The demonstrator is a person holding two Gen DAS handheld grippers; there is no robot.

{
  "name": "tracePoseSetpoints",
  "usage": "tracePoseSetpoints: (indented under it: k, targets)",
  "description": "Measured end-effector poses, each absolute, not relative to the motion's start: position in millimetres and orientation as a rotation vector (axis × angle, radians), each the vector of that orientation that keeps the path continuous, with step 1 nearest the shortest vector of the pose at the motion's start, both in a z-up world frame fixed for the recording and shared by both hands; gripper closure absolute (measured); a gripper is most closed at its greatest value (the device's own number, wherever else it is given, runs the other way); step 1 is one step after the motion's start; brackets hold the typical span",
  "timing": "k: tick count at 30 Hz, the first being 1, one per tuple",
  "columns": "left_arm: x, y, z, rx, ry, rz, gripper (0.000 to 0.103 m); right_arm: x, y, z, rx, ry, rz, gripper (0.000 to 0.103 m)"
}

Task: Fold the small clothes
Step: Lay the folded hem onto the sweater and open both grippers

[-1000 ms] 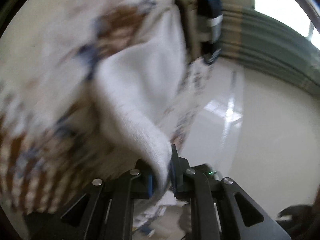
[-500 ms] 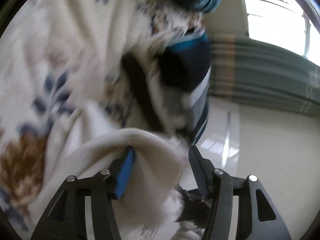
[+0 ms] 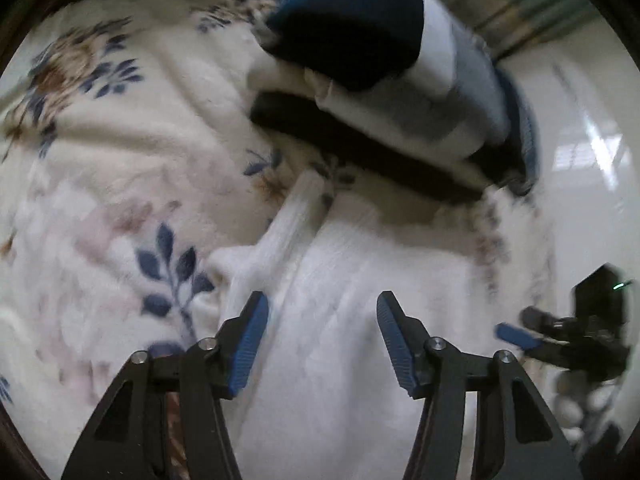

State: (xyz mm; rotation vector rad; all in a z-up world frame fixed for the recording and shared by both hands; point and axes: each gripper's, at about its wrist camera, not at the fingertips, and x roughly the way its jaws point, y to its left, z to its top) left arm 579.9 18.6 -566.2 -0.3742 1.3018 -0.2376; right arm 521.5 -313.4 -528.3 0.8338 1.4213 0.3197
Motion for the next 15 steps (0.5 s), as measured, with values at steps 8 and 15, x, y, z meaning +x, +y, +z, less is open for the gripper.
tracePoseSetpoints:
  k: [8, 15]
  targets:
    - [567.7, 58.1, -548.7, -0.513, 1.206, -0.207, 0.098, 521.5, -300.6, -527.3, 0.654, 1.301, 0.228, 0.103]
    - [590.3, 94.3, -590.9, -0.552, 1.313, -0.135, 0.098, 570.7, -317.7, -530.6, 0.774, 1.384, 0.187, 0.103]
